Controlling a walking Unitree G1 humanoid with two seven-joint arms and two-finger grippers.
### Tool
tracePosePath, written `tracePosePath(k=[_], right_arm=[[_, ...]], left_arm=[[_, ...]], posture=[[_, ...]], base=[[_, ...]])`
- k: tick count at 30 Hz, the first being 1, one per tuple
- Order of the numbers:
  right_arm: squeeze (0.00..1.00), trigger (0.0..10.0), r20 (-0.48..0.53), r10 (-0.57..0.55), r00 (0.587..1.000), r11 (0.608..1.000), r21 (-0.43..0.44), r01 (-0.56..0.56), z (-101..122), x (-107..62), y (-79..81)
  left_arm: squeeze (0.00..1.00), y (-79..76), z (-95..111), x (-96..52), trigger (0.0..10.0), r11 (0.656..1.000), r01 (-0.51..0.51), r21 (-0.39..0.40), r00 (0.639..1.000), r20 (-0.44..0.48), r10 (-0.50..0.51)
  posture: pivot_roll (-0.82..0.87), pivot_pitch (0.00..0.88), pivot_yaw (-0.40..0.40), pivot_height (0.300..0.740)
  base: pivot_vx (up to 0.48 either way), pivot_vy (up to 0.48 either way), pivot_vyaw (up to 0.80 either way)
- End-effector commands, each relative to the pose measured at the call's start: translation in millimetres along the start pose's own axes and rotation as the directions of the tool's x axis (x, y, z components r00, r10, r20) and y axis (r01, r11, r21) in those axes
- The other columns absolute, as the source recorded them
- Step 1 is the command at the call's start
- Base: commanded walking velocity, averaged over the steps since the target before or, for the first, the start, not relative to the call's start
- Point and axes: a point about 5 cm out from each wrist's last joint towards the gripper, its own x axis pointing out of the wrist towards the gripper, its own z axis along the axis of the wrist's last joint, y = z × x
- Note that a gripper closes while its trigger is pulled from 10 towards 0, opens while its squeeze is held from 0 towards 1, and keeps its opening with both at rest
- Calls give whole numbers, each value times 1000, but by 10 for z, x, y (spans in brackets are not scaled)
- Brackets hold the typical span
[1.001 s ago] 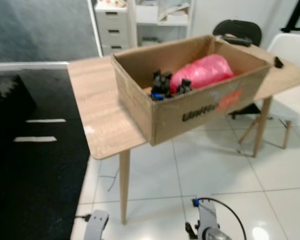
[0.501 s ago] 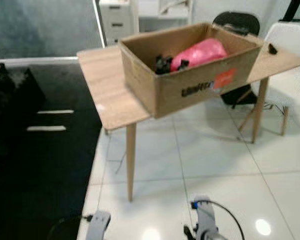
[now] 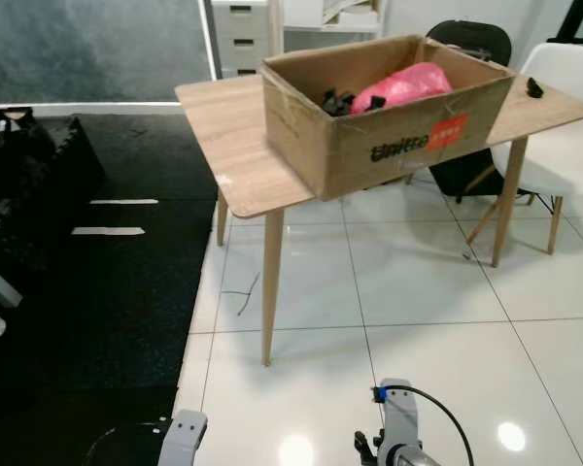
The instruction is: Picking trash to rubbish bin
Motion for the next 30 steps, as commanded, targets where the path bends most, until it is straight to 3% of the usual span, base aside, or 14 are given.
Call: tracePosePath(k=[1, 3, 9, 12, 18, 30], right_arm=[[0, 10000, -13, -16, 1000, 999, 28, 16, -48, -10, -22], [0, 10000, -31, -20, 999, 998, 59, 22, -140, -21, -4], [0, 10000, -47, -17, 999, 998, 54, 19, -191, -25, 17], [0, 10000, -79, 7, 997, 1000, -4, -7, -248, -24, 72], [0, 10000, -85, 31, 996, 999, -19, -33, -255, -11, 152], [0, 10000, -103, 58, 993, 993, -95, -67, -194, 16, 225]], left_arm=[[0, 78, -71, -30, 10000, 999, -28, 27, 999, -28, 28], [0, 125, -116, -49, 10000, 997, -45, 66, 998, -49, 49], [0, 151, -126, -58, 10000, 995, -57, 78, 997, -52, 61], [0, 166, -52, -48, 10000, 993, -72, 94, 997, -30, 75], [0, 153, 3, -36, 10000, 991, -67, 117, 998, -14, 69], [0, 362, 67, -87, 10000, 983, -175, 52, 984, 17, 175]], posture=[[-24, 82, 8, 740], [-41, 74, 20, 740], [-40, 70, 20, 740], [-45, 79, 22, 740], [-49, 69, 31, 740], [-8, 51, 17, 740]], base=[[0, 0, 0], [0, 0, -666], [0, 0, -793], [0, 0, 0], [0, 0, -400], [0, 0, -800]])
